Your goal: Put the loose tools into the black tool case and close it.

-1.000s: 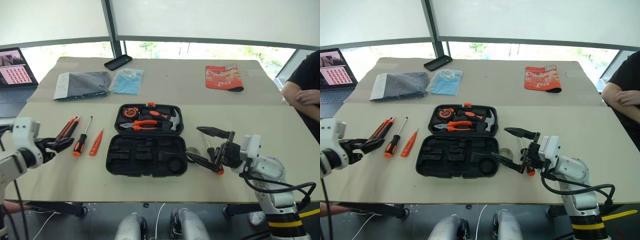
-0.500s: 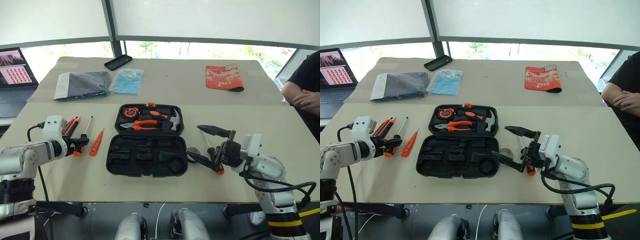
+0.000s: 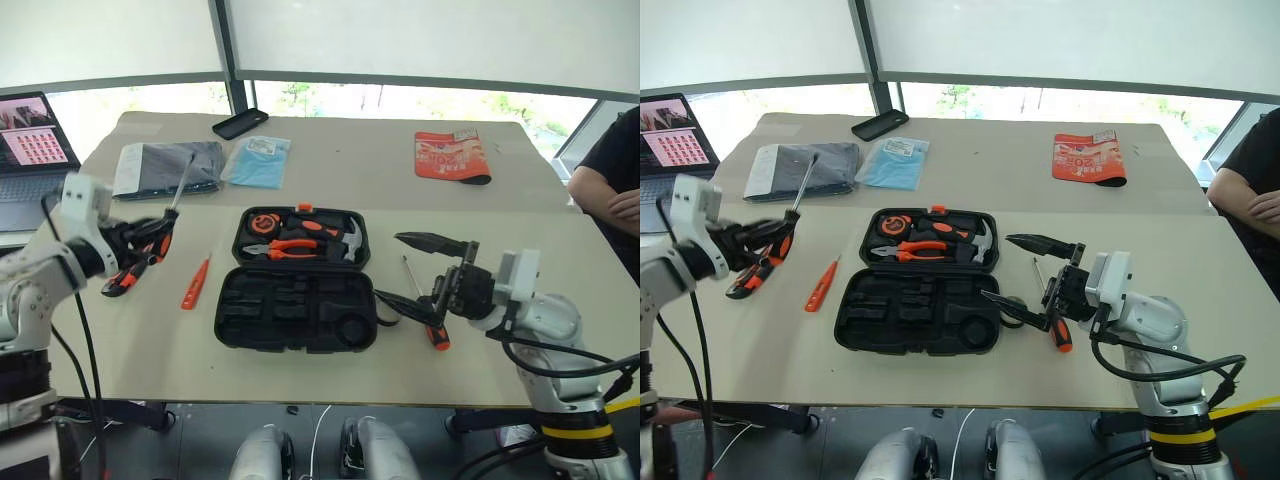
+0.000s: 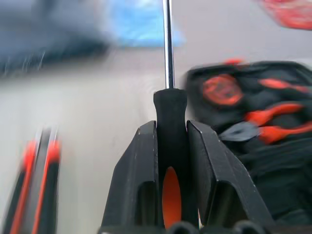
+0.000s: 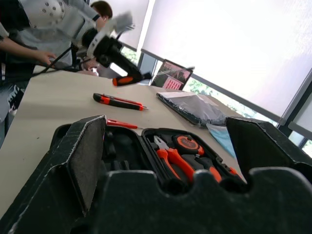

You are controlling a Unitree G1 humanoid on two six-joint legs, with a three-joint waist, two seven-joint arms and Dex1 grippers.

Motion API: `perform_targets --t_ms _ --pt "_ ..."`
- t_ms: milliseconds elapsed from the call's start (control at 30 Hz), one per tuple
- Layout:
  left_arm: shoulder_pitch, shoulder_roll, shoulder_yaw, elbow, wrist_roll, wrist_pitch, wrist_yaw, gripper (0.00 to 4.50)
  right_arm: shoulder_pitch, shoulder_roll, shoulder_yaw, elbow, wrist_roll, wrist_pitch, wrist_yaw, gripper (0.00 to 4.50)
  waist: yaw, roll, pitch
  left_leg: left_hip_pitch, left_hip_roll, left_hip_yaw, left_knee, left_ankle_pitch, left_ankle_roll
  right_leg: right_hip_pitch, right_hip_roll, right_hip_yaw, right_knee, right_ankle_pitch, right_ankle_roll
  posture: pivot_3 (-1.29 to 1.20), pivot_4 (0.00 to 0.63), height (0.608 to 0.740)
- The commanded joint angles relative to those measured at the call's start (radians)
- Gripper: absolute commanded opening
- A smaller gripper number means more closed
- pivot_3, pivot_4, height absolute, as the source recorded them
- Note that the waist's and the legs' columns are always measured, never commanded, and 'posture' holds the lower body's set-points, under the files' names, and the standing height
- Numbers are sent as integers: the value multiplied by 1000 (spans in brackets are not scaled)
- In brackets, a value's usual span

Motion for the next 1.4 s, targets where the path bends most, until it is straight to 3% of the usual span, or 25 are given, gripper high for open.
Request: perform_targets --t_ms 33,167,400,767,967,1033,1067,1200,1367,1400 --pt "-21 8 -244 3 190 -311 -193 532 -26 -69 -36 -7 25 68 22 4500 0 3 -1 0 -1 0 0 -1 1 0 0 0 0 0 0 0 150 740" --pt "-107 -74 -430 101 338 -506 -269 532 -41 -118 -5 -6 27 151 43 4500 -1 2 -1 -3 -2 2 2 2 12 0 1 0 -1 0 1 0 150 740" --pt "-191 -145 -553 216 482 -621 -307 532 -45 -99 6 -20 10 167 20 4500 -5 2 0 -6 -2 0 4 1 16 -2 4 0 -2 0 1 0 150 740" --pt "-208 -165 -595 244 574 -634 -342 532 11 -77 1 -95 63 201 1 4500 -5 2 0 -12 -1 0 18 -8 32 -1 2 -2 -1 2 5 0 150 740" --pt "-214 -238 -566 219 556 -596 -294 532 44 -73 2 -133 81 230 -9 4500 4 2 -1 -12 -1 -1 18 -8 32 -1 2 -1 0 3 6 0 150 740" --pt "-203 -250 -548 202 548 -600 -282 1398 51 -74 2 -141 87 239 -9 4500 7 2 -1 -13 -1 -1 20 -8 32 -1 2 -2 0 3 6 0 150 740" --pt "-198 -253 -540 201 553 -607 -265 1557 53 -74 3 -144 90 242 -10 4500 6 2 -1 -13 -1 -1 20 -8 32 -1 2 -2 0 3 6 0 150 740" --pt "-179 -279 -485 195 526 -645 -211 2957 58 -71 9 -154 93 255 -13 4500 6 2 -1 -14 -1 -1 22 -8 32 -1 1 -1 -1 3 7 0 150 740" --pt "-110 -333 -362 102 351 -503 -180 2957 75 -66 9 -167 96 273 -24 4500 0 2 -1 -14 -1 -1 23 -8 32 -1 1 -2 -1 4 7 0 150 740" --pt "-99 -340 -348 97 335 -477 -171 2696 78 -65 9 -169 95 275 -28 4500 -1 2 -1 -14 -1 -1 23 -8 32 -1 1 -2 -1 4 7 0 150 740"
